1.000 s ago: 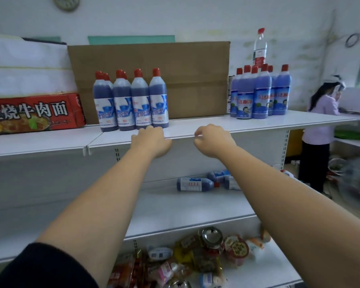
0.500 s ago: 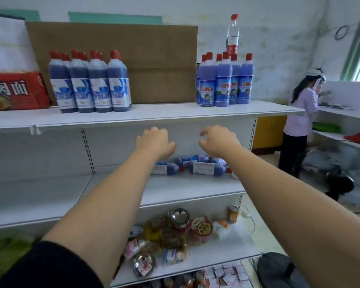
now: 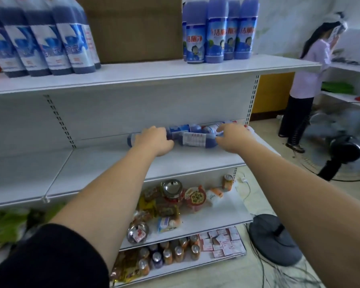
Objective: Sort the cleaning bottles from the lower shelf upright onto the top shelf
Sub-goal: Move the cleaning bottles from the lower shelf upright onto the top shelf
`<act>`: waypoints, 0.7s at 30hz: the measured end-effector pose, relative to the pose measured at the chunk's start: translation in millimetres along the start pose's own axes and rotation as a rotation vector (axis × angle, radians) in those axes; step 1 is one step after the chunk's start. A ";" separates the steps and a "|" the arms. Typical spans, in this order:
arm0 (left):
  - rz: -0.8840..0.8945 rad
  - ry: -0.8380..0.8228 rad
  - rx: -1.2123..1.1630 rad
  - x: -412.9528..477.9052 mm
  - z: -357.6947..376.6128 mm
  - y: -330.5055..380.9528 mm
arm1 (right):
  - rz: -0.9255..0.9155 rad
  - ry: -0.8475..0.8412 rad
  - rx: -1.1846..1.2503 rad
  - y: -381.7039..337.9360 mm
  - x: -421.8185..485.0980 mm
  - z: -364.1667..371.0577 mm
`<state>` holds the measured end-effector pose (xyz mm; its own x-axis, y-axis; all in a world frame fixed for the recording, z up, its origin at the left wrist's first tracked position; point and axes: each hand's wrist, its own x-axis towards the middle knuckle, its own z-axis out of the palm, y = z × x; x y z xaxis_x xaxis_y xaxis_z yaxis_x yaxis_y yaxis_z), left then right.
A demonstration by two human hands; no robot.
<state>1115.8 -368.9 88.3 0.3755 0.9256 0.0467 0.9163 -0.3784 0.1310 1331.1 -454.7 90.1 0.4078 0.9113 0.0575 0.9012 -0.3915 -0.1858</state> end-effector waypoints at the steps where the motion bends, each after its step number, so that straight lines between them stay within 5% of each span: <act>1: 0.000 -0.009 0.005 10.7 6.2 -1.8 | 0.007 -0.016 -0.008 1.6 10.1 7.0; 12: -0.106 -0.158 0.011 118.8 69.1 -45.5 | 0.027 -0.204 -0.012 -2.7 126.1 77.5; 21: -0.156 -0.158 0.045 174.6 97.1 -76.1 | -0.048 -0.198 -0.076 -4.3 178.6 112.2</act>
<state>1125.2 -179.2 -9.7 0.2423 0.9619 -0.1267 0.9691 -0.2336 0.0796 1383.6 -275.9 -8.9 0.3340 0.9335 -0.1307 0.9304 -0.3487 -0.1129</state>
